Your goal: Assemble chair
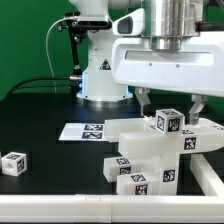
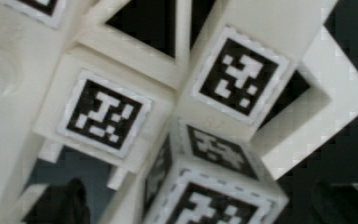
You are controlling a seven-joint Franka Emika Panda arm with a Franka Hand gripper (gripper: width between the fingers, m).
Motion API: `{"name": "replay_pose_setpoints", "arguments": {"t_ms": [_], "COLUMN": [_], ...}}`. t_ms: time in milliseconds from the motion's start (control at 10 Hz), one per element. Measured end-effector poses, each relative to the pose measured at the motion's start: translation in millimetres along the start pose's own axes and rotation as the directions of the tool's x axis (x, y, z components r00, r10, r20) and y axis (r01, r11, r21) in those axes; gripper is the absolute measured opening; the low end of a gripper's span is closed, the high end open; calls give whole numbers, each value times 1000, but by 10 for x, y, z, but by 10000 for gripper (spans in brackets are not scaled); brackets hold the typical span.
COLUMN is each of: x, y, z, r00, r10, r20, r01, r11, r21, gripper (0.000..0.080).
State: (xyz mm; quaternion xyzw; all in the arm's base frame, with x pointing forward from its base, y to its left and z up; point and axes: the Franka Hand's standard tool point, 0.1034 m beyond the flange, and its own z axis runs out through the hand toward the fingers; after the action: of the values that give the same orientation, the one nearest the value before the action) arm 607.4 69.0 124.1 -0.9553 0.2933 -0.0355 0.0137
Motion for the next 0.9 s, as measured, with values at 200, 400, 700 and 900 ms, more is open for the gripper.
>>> {"name": "replay_pose_setpoints", "arguments": {"t_ms": [200,400,700,900], "x": [-60,-93,-96,-98], "y": [5,35,49,50], "z": [41,58,73,77], "r00": [954,888,885,928], "r10": [-299,-460,-466,-371], "r20": [24,23,24,25], "r01": [299,460,466,371], "r11": [954,888,885,929], "r21": [-2,2,2,-1], "gripper": [645,649,515,284]}}
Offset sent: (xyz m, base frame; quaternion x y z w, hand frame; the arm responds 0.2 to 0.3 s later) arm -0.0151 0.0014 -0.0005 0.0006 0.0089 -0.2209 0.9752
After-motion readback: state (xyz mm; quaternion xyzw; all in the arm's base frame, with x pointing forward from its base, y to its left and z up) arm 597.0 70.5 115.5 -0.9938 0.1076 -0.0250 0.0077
